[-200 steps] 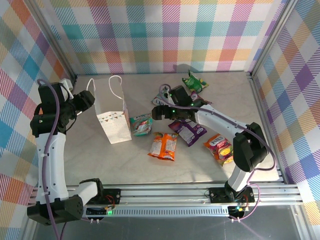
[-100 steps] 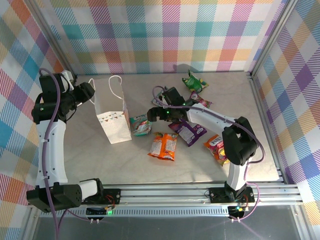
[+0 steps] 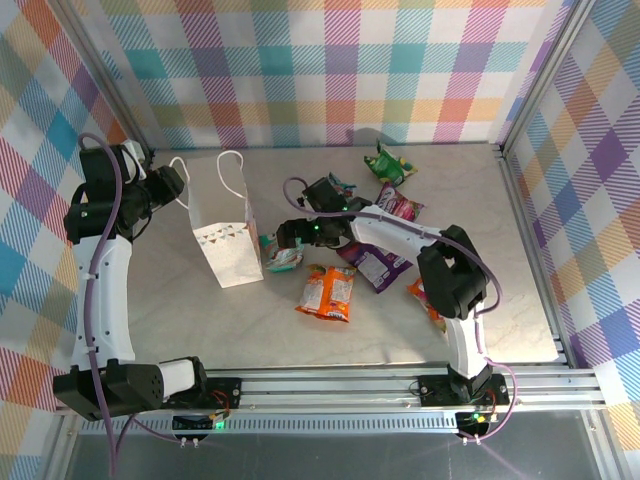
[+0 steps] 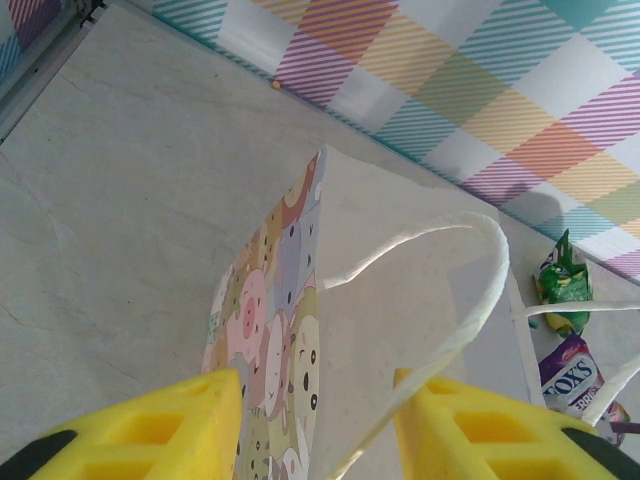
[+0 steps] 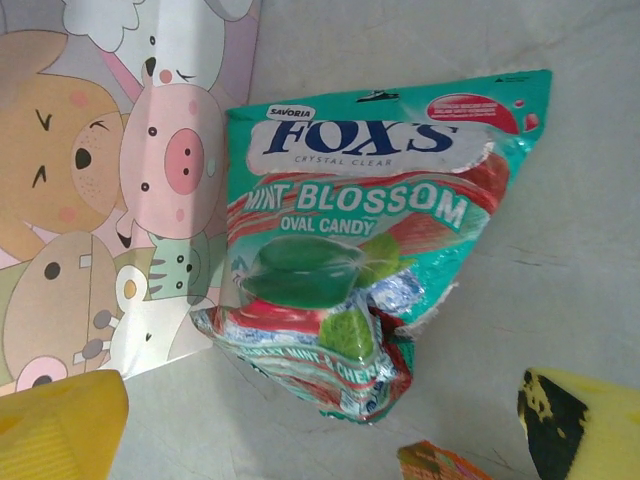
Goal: Place the snacks into the paper bag
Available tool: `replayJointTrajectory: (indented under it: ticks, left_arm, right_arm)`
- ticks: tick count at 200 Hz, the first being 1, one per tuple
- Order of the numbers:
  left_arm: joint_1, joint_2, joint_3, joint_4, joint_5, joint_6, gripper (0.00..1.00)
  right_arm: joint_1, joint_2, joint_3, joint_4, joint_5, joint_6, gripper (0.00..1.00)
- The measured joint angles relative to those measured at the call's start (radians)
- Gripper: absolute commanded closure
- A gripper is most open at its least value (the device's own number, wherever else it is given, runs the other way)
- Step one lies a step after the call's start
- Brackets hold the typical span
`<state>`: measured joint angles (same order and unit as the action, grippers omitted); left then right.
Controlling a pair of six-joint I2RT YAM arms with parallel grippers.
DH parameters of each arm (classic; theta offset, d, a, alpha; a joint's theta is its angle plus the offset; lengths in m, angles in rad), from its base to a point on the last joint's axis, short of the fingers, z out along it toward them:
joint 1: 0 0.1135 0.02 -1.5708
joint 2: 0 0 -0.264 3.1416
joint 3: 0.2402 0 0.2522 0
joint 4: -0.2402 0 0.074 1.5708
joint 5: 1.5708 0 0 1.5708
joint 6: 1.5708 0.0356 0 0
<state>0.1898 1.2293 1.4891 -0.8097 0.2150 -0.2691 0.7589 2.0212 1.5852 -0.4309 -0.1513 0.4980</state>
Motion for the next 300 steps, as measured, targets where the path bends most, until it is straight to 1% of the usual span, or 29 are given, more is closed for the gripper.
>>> replayJointTrajectory:
  ticks: [82, 125, 144, 192, 224, 247, 283, 300]
  left_arm:
    - [0.004, 0.0, -0.001, 0.0, 0.0, 0.0, 0.57]
    - [0.004, 0.0, -0.002, -0.001, 0.0, 0.0, 0.56]
    - [0.004, 0.0, -0.002, -0.001, 0.0, 0.0, 0.56]
    - [0.004, -0.001, -0.014, -0.003, 0.0, 0.0, 0.56]
    - [0.005, -0.008, -0.023, -0.004, 0.0, 0.0, 0.56]
    - [0.005, -0.018, -0.026, -0.004, -0.001, 0.0, 0.56]
    - [0.005, -0.023, -0.027, -0.006, 0.0, 0.0, 0.56]
    - [0.005, -0.024, -0.027, -0.007, 0.0, 0.0, 0.56]
  right_arm:
    - [0.007, 0.116, 0.1, -0.062, 0.003, 0.031, 0.01]
    - [0.011, 0.182, 0.184, -0.131, 0.022, 0.041, 0.03]
    - [0.014, 0.2, 0.206, -0.161, 0.031, 0.042, 0.05]
    - [0.021, 0.206, 0.212, -0.179, 0.037, 0.048, 0.18]
    - [0.021, 0.207, 0.212, -0.18, 0.037, 0.061, 0.2]
    - [0.021, 0.209, 0.212, -0.187, 0.038, 0.071, 0.29]
    - [0.021, 0.209, 0.212, -0.193, 0.047, 0.07, 0.37]
    - [0.021, 0.209, 0.212, -0.192, 0.05, 0.072, 0.44]
